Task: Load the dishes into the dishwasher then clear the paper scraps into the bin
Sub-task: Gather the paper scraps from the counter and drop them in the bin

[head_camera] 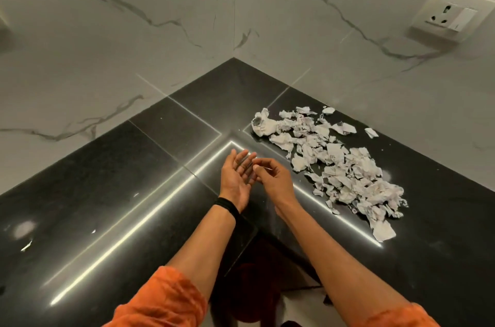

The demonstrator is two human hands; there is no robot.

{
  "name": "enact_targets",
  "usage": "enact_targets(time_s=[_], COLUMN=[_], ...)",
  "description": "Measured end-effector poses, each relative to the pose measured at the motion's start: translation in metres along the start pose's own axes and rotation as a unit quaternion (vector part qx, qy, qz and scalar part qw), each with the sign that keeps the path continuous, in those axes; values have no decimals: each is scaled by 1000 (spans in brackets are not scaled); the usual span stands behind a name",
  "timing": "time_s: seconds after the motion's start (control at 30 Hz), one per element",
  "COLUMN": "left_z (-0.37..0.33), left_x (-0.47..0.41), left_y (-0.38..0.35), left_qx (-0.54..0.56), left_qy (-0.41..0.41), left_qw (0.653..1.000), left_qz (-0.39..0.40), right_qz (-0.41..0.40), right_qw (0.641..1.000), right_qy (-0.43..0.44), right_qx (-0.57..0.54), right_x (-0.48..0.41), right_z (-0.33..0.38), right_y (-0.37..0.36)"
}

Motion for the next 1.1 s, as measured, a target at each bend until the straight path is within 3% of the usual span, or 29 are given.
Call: enact_targets(time_s=[0.23, 0.37, 0.5, 0.73, 0.8, 0.93, 1.03, 1.1], left_z=[-13, -18, -22, -25, -25, -25, -18, -16], left_x=[-28, -39, -51, -72, -78, -88, -96, -103], left_y=[-23, -39, -52, -57, -56, -56, -56, -56], left_qx=[6, 14, 15, 11, 18, 33, 70, 102], left_qy=[-14, -20, -20, -23, -27, -42, -7, 23], left_qw=[1000, 999, 998, 997, 996, 991, 991, 993], left_qz=[-18, -35, -51, -68, -82, -125, -117, -61], right_qz=[-21, -4, 28, 42, 29, 3, 34, 71], right_qw=[979, 901, 820, 761, 783, 906, 930, 924], right_qy=[106, 238, 275, 364, 379, 316, 301, 307], right_qx=[175, 362, 501, 535, 492, 282, 211, 216], right_x=[-100, -159, -199, -206, -199, -175, -149, -135], right_z=[16, 24, 16, -9, -15, -13, -9, -8], right_y=[-4, -2, -8, -8, -5, 1, -3, -8])
Point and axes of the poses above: each hand's wrist, its own x-axis away from the middle knuckle, its own y-axis out of the back of the hand, z = x × y, the point moved 1 cm from there along -x, towards the middle knuckle, and after that the axes turned 12 degrees about -z, right-handed, at the moved point
